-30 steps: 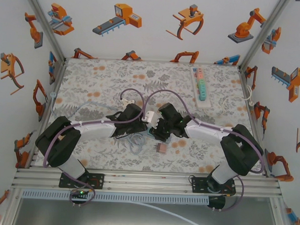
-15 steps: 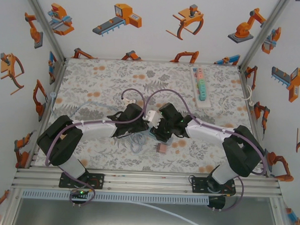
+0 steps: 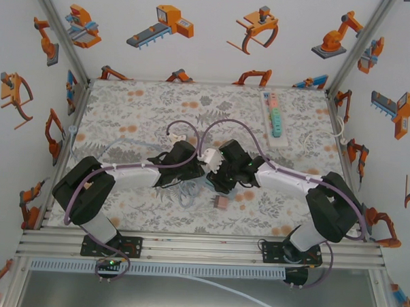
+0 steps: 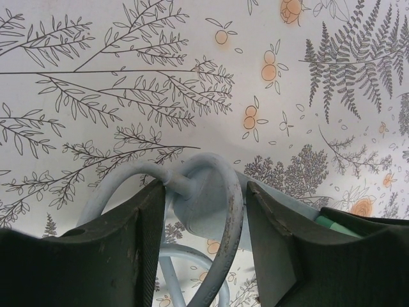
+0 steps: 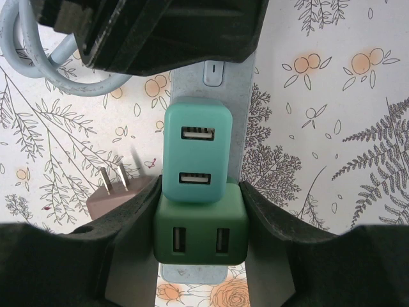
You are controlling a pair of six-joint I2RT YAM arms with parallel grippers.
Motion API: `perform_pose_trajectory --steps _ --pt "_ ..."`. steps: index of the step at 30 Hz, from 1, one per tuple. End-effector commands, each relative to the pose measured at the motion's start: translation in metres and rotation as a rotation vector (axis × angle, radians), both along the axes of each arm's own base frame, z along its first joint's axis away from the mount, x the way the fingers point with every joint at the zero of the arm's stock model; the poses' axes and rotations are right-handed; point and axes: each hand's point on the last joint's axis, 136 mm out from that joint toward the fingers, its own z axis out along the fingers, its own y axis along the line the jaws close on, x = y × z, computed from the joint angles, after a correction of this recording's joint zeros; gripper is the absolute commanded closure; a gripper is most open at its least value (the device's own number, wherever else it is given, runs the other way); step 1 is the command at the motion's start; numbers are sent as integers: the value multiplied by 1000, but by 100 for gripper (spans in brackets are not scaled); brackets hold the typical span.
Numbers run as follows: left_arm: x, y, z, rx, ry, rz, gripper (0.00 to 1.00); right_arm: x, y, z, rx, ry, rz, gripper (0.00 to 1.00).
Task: Pull the plug off the socket
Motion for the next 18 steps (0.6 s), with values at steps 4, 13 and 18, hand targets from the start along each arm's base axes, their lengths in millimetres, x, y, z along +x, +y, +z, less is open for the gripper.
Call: perform_pose_trajectory --steps 4,13,18 --pt "-88 103 -109 512 355 -82 64 5 27 68 185 -137 49 60" --pt "-88 103 -109 512 355 -83 65 1 15 59 134 -139 41 49" --pt "-88 103 -109 511 354 -82 65 -10 9 46 95 -79 59 45"
